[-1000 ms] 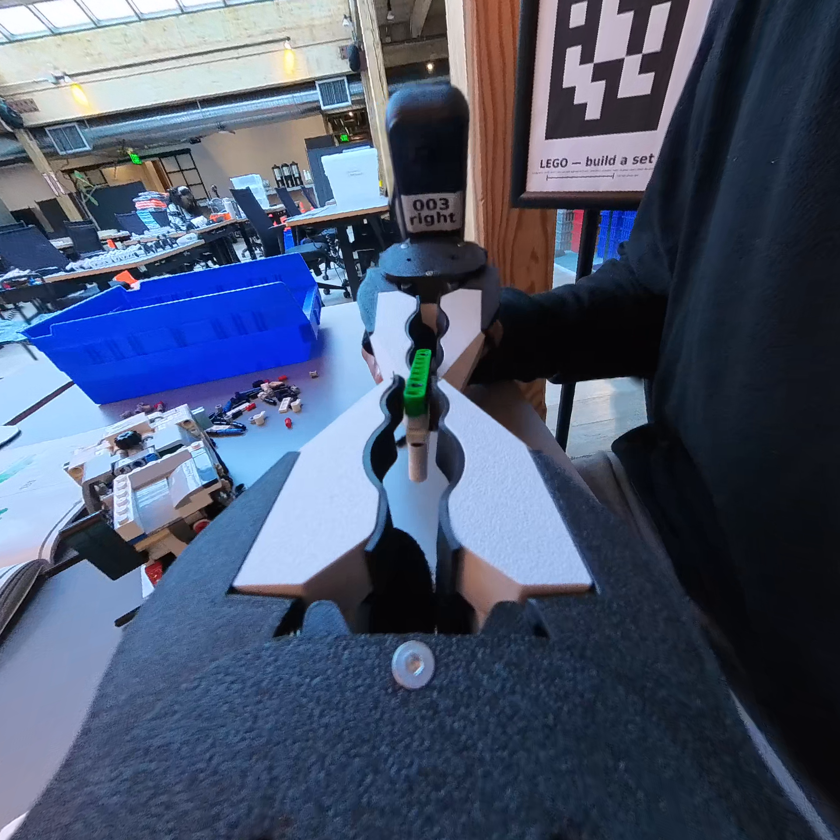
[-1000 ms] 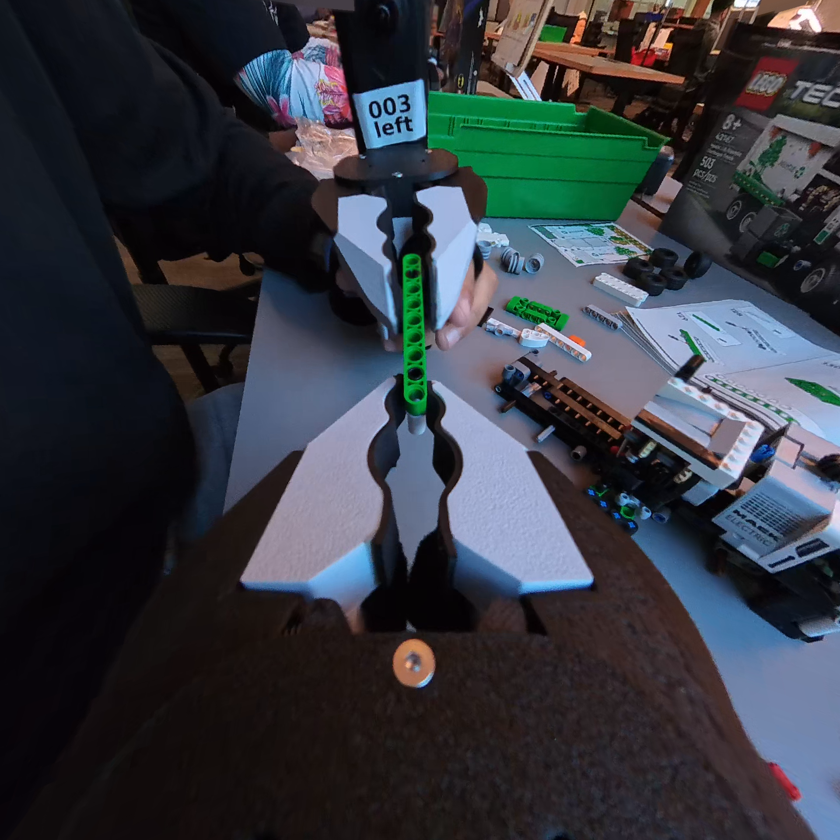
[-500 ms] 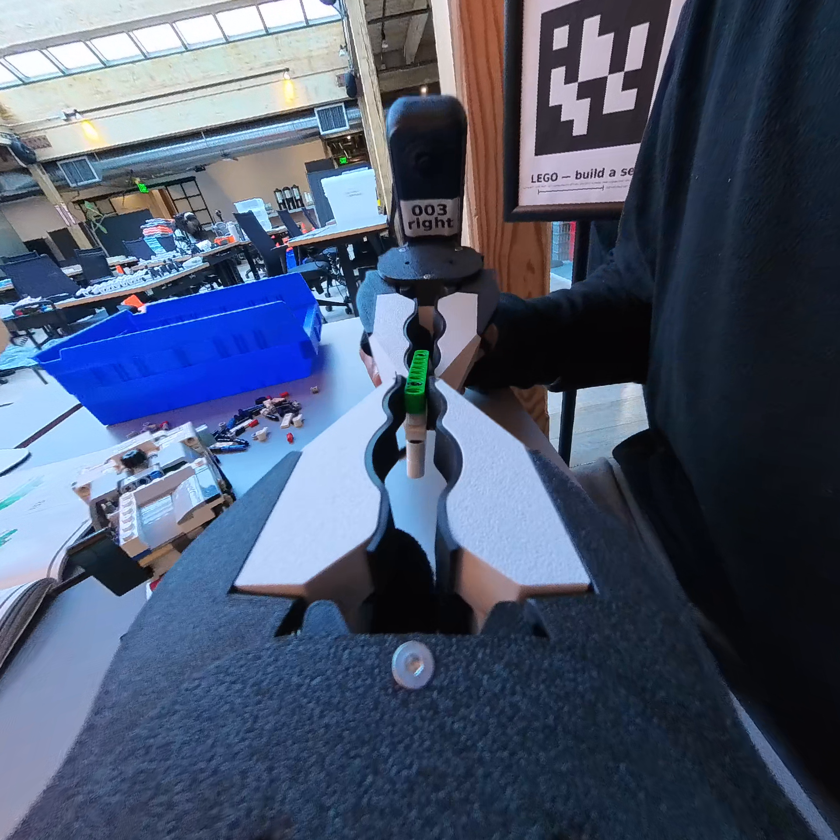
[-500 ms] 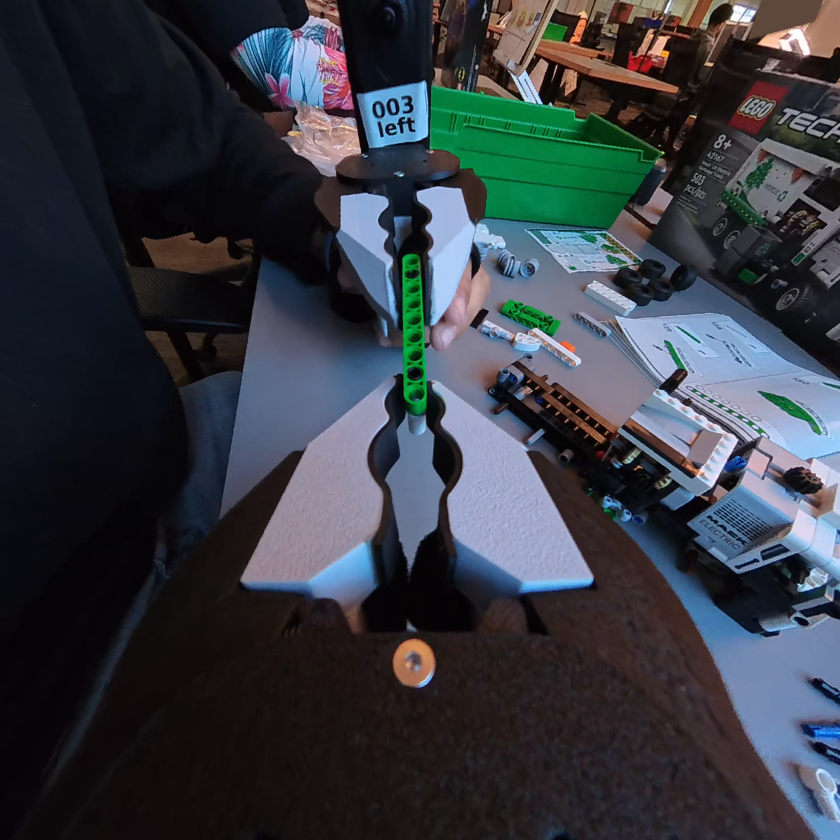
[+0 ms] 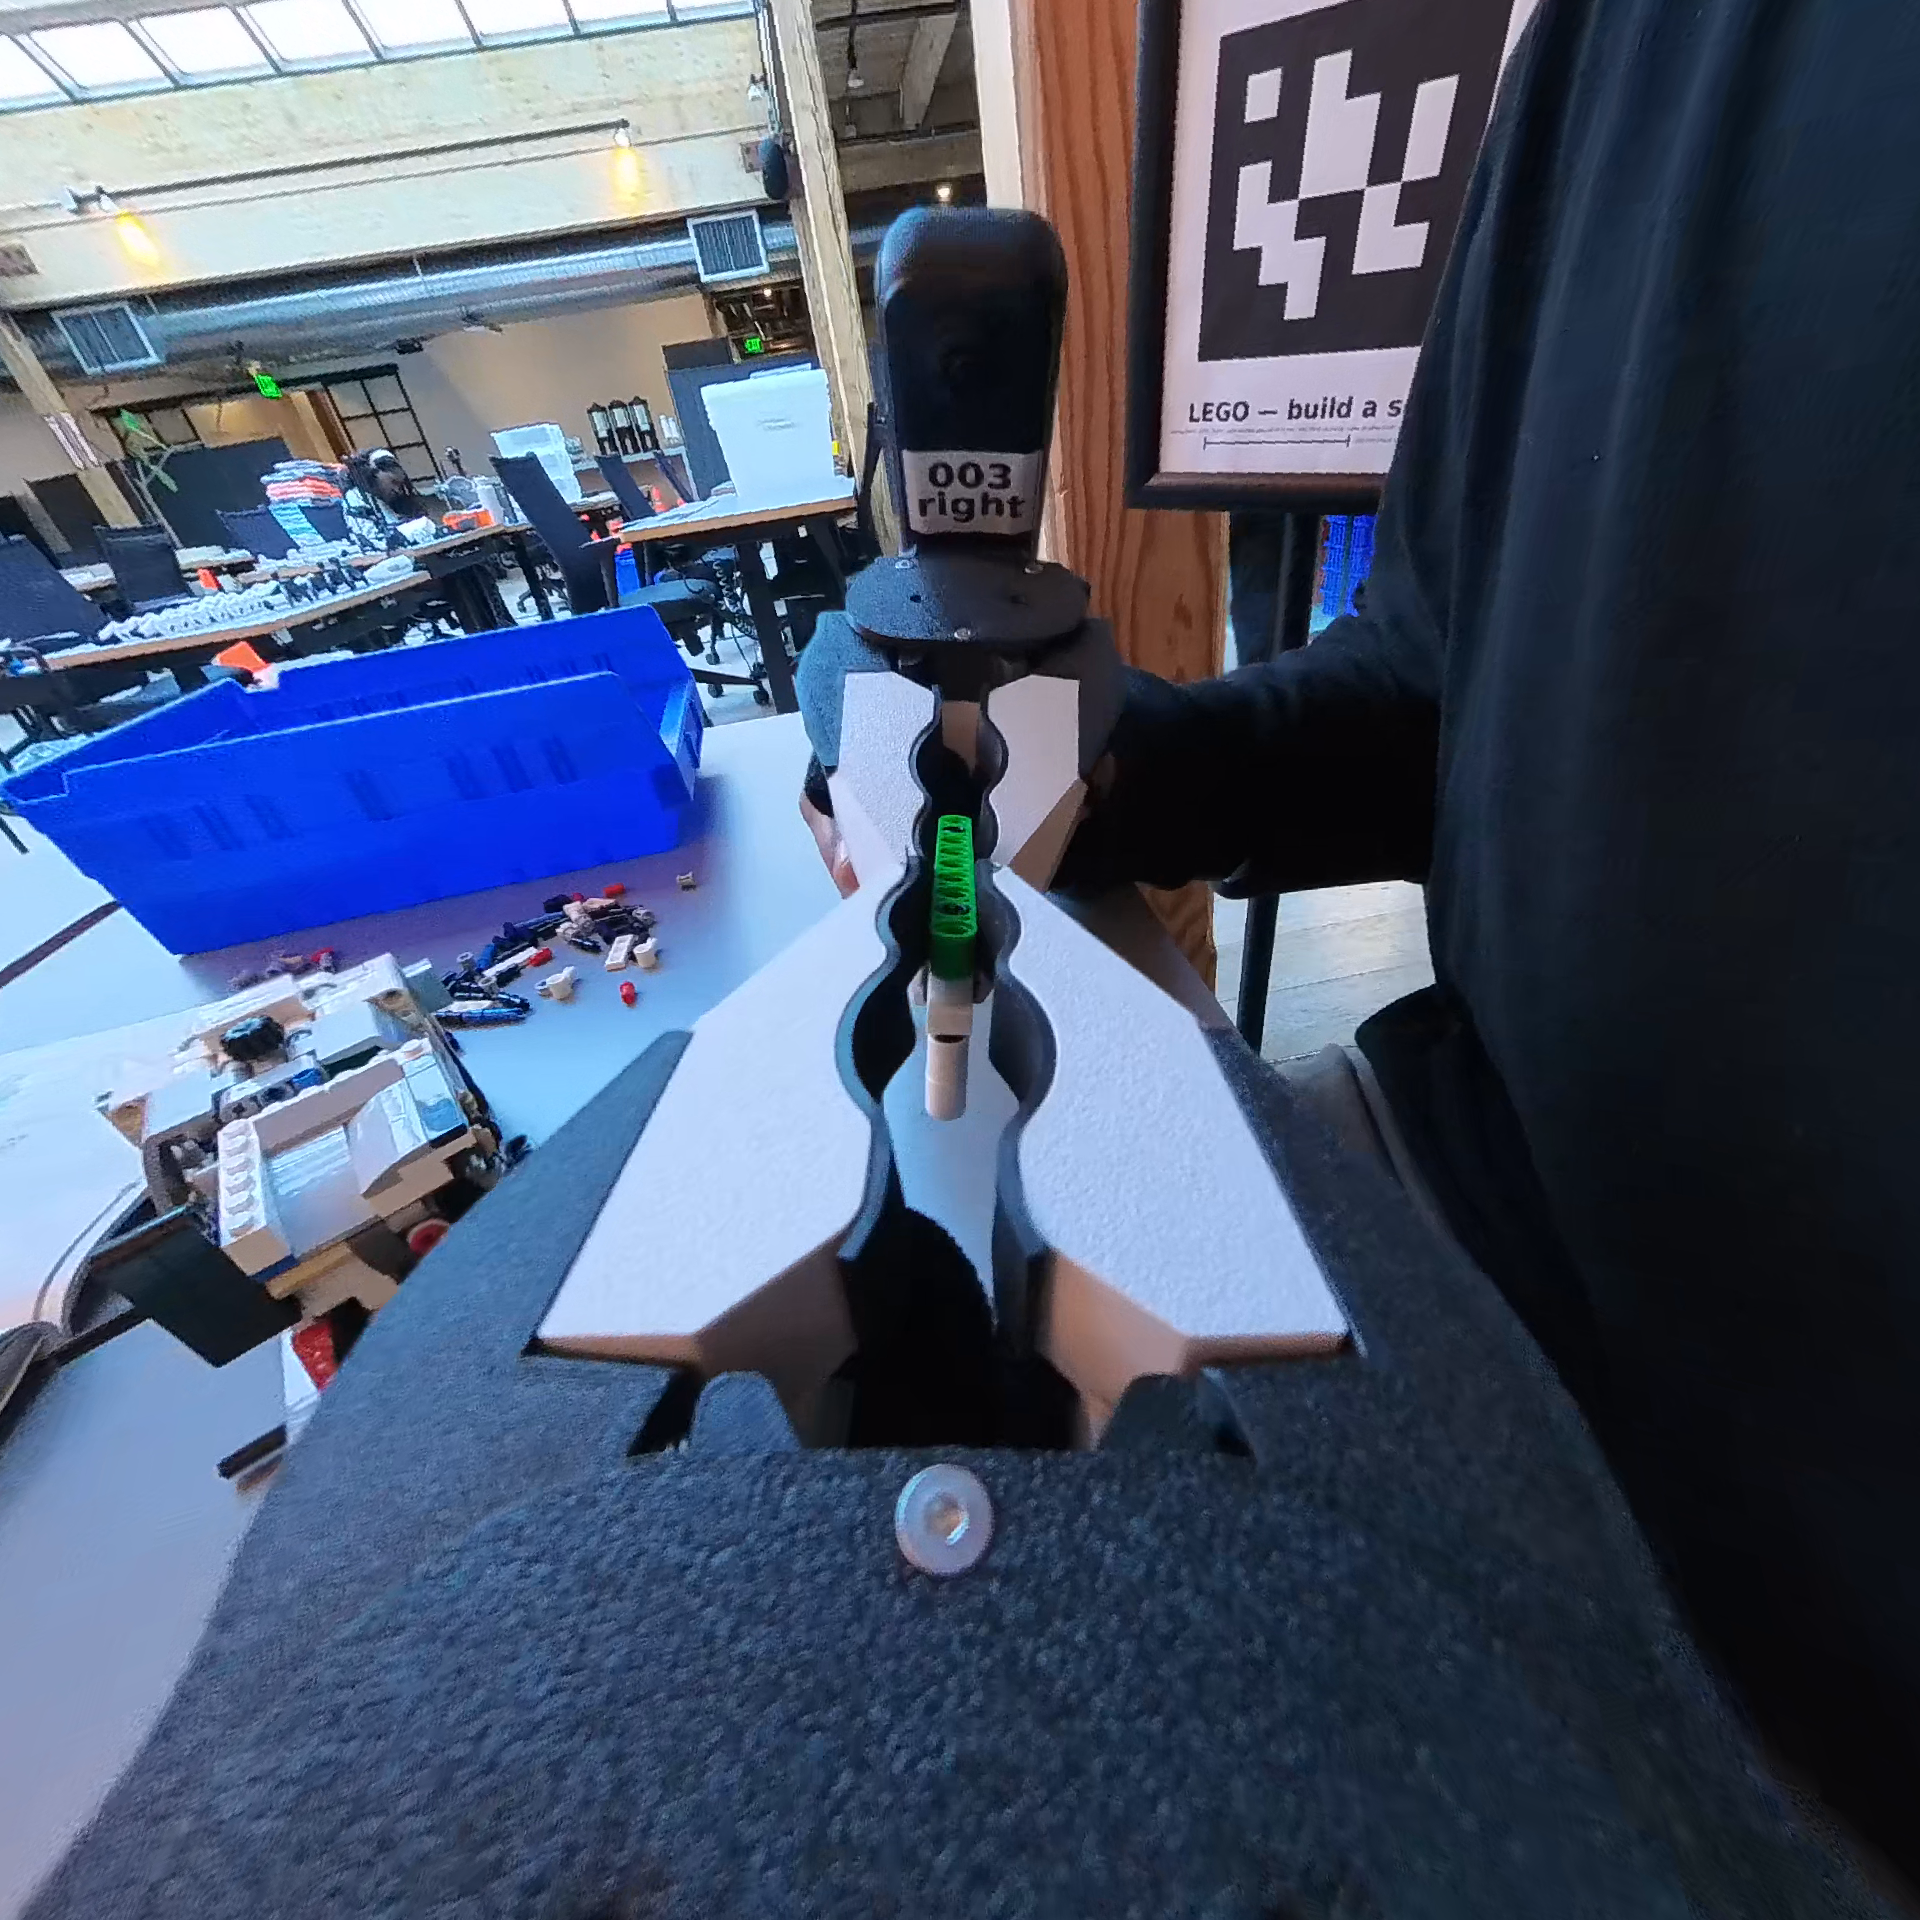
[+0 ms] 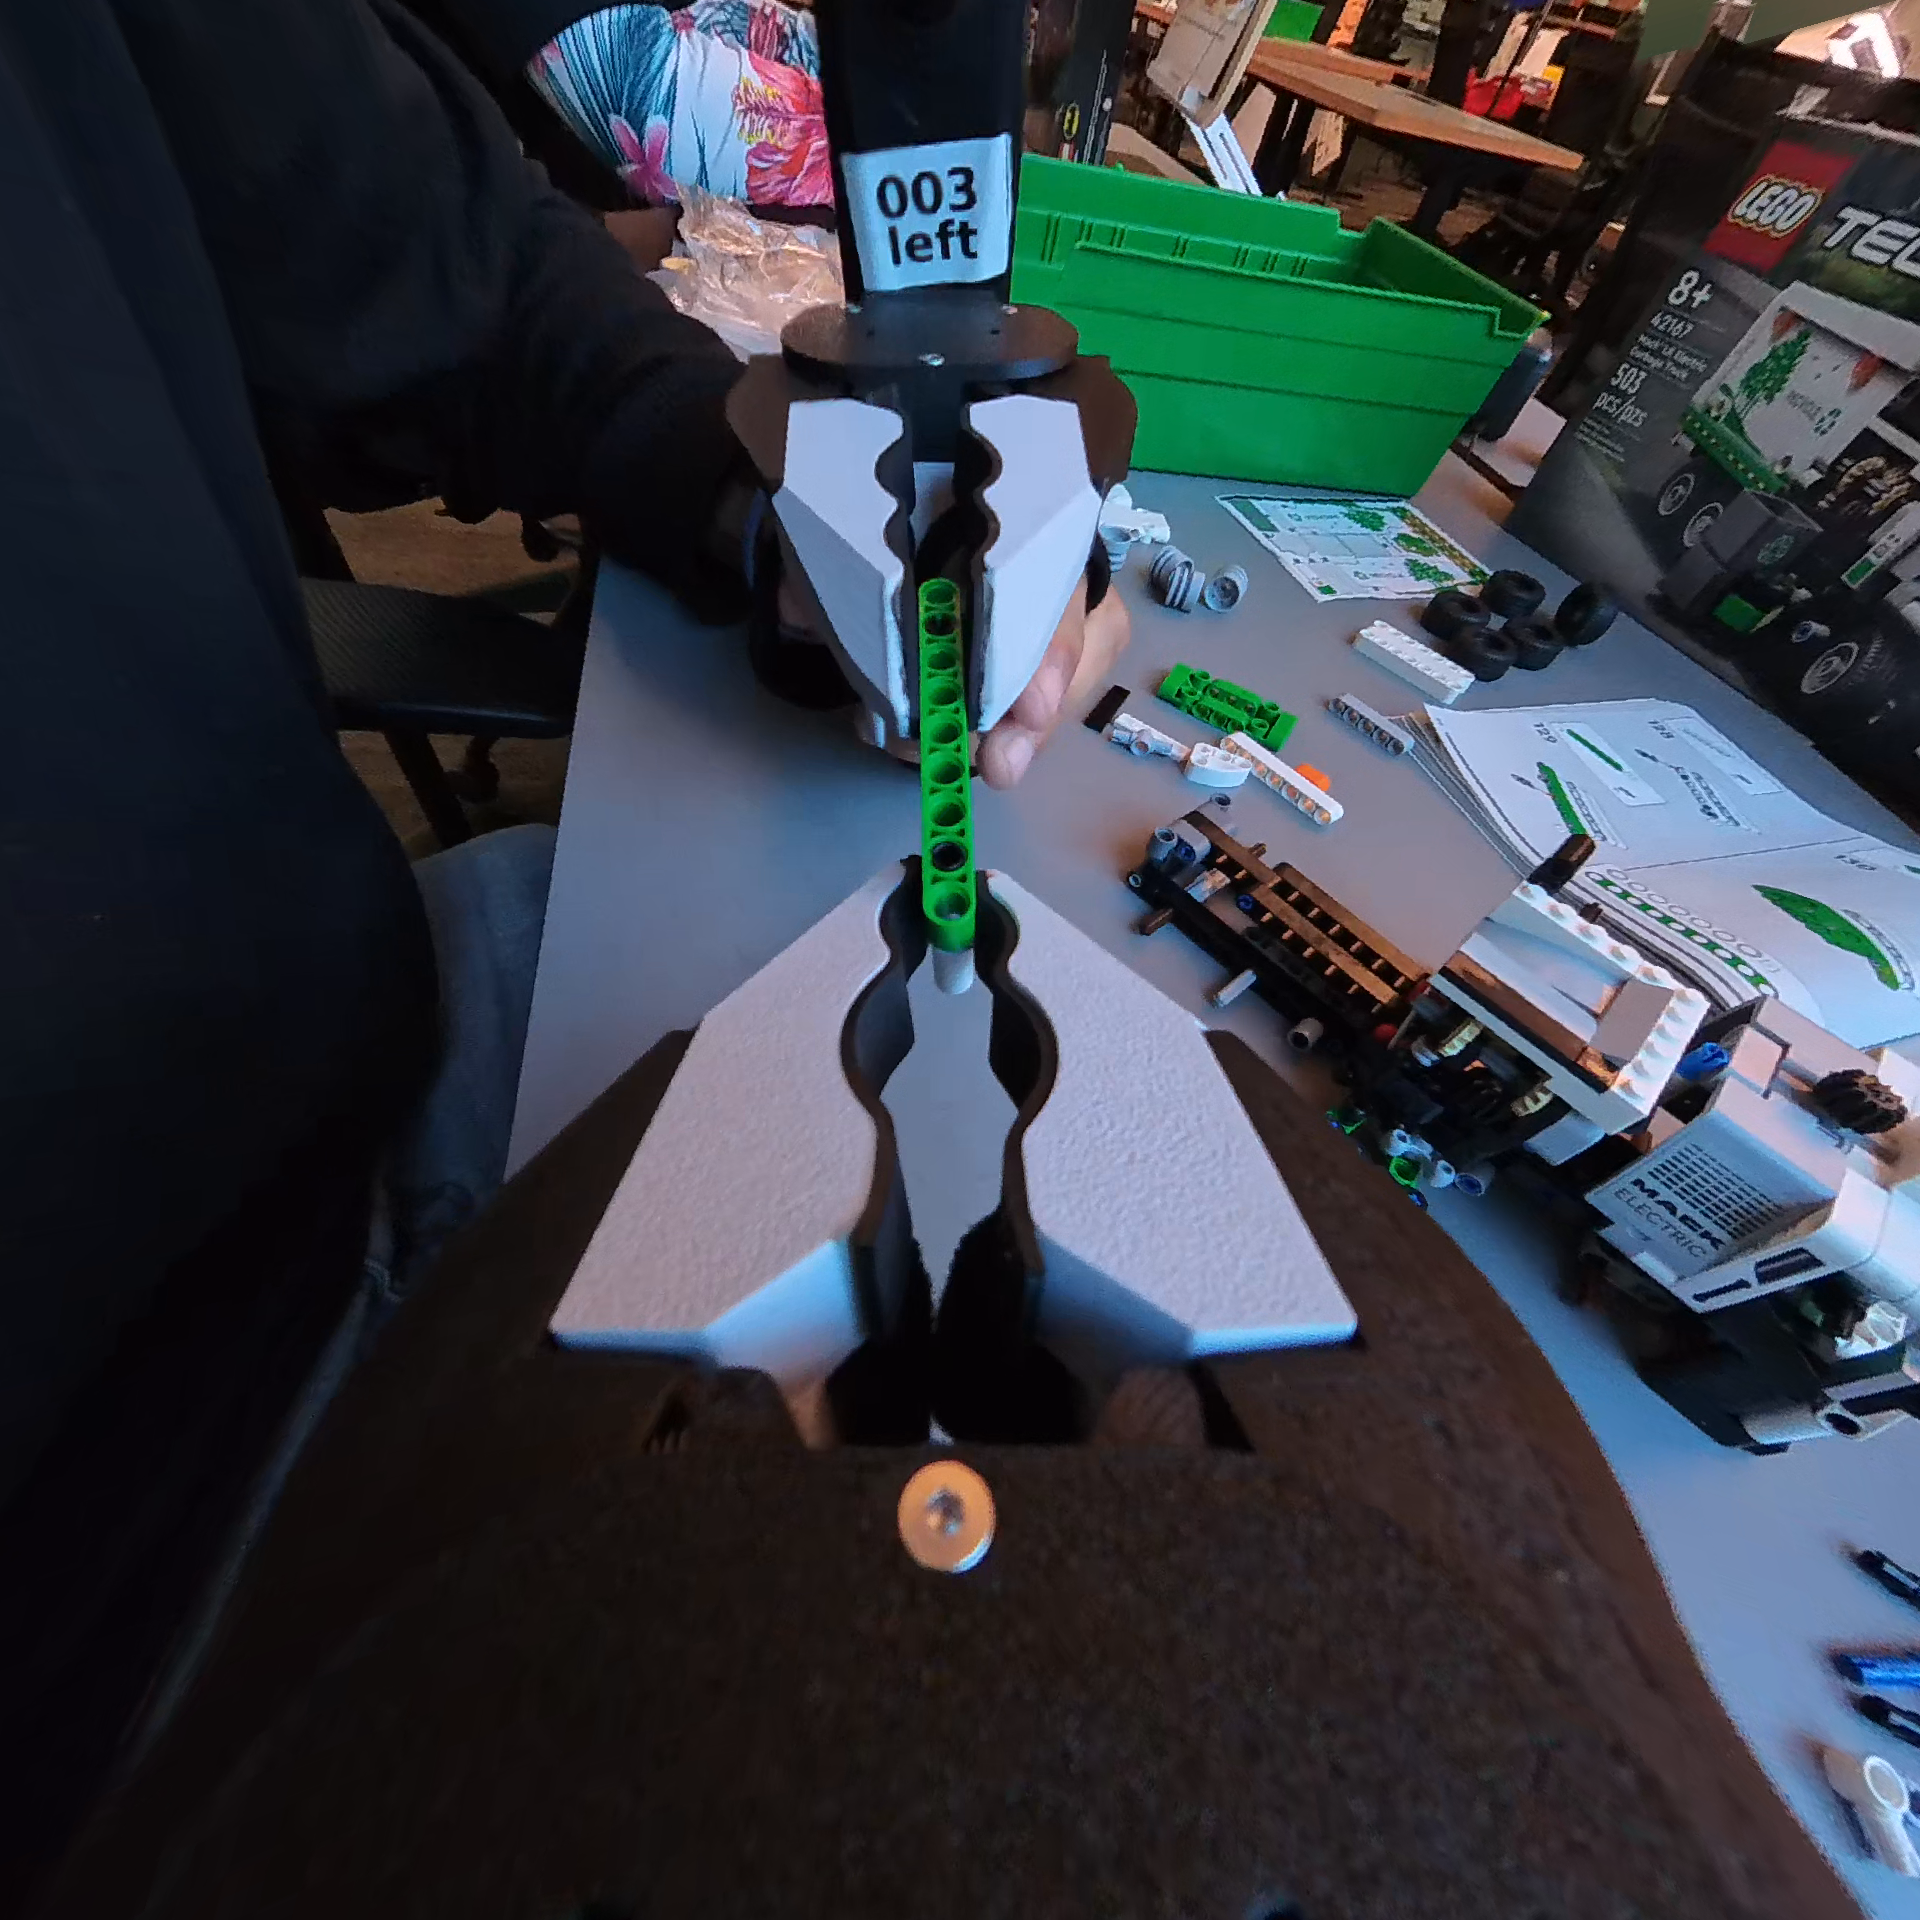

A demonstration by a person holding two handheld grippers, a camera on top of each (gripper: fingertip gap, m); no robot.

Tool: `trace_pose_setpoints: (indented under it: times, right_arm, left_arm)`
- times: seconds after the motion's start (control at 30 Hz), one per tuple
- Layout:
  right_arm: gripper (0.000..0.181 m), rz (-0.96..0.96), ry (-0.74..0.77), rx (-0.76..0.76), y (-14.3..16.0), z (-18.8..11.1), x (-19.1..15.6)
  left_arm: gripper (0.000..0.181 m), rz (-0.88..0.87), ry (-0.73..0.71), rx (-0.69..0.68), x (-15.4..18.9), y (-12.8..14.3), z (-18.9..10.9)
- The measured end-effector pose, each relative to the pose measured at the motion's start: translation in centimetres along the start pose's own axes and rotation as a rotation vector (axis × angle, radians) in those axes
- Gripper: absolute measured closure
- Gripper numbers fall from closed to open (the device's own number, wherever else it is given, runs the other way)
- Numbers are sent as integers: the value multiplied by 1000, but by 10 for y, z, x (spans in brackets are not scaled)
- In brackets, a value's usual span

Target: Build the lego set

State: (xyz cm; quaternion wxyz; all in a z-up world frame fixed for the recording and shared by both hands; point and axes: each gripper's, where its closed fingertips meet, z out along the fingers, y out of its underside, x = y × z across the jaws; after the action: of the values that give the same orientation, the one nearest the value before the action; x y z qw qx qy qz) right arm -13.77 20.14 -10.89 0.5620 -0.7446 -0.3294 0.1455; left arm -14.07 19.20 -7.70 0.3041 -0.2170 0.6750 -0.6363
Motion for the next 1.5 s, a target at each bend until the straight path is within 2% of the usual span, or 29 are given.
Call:
trace_pose_setpoints:
  times: [0.3,0.53,0.7,1.23,1.5]
  right_arm:
    - [174,44,26,13,0,1,1]
    - [173,162,-7,5,11,9,12]
    - [174,194,-31,54,5,8,15]
    - [175,149,-58,107,-8,0,5]
    - [175,140,-65,115,-6,-2,4]
  left_arm:
    - [175,-62,9,-35,-2,1,-1]
    - [175,-145,-11,-86,-16,14,-4]
    - [175,-181,-6,-44,-20,9,-7]
    - [175,-79,-6,29,-9,-4,-6]
    - [175,-78,-1,18,-9,-3,-6]
